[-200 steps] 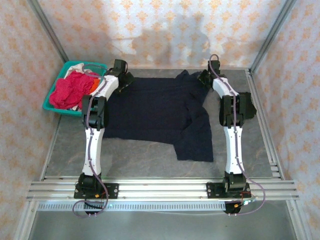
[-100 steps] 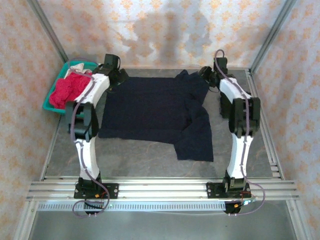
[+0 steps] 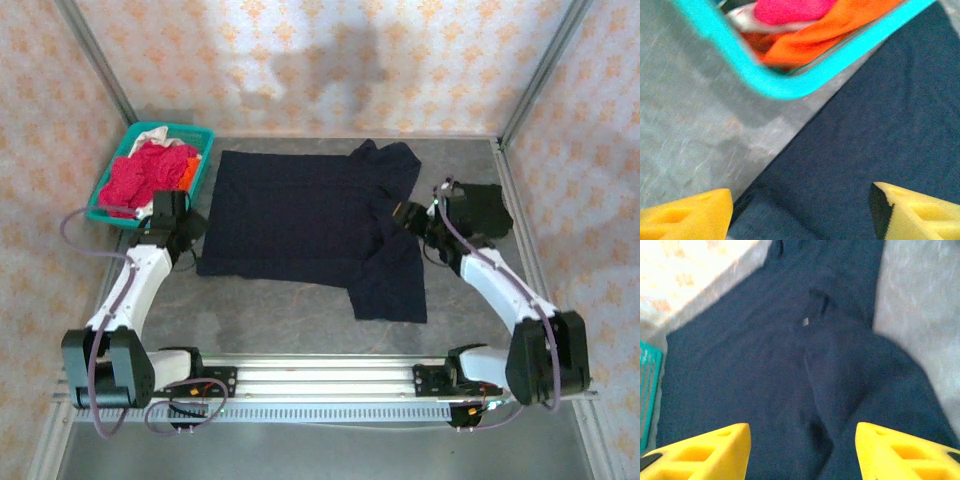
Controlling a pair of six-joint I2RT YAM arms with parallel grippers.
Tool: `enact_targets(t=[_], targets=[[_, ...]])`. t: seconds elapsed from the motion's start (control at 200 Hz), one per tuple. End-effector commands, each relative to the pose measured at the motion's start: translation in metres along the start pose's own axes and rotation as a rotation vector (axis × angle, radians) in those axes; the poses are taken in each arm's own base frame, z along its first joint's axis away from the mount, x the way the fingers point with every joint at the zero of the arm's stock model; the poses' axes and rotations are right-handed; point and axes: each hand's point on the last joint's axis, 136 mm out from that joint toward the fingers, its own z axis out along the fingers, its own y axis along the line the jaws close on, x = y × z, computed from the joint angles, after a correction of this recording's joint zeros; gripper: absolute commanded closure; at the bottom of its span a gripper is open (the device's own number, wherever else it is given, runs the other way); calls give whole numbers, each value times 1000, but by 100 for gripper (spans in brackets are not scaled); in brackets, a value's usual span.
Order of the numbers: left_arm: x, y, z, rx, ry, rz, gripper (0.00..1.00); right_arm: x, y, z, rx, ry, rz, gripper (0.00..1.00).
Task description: Fold and stack the t-shirts
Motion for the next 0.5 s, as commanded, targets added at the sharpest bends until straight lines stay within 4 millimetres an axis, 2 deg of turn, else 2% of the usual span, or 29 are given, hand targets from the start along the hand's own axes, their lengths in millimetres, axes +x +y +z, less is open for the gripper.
enact_targets(t=[0.0, 0.095, 0.17, 0.29, 0.495], targets=[[18, 6, 1, 66, 46, -110, 31, 35, -4, -13, 1, 56, 24, 42], [39, 24, 13, 53, 82, -174, 35, 55, -2, -13, -14, 84, 46, 42], [47, 30, 21, 49, 105, -203, 35, 61, 1, -12, -21, 94, 59, 42], [54, 36, 27, 34, 129, -229, 35, 55, 6, -14, -24, 77, 45, 42], [53, 38, 43, 8, 124, -228, 39, 42, 14, -19, -16, 56, 10, 42]])
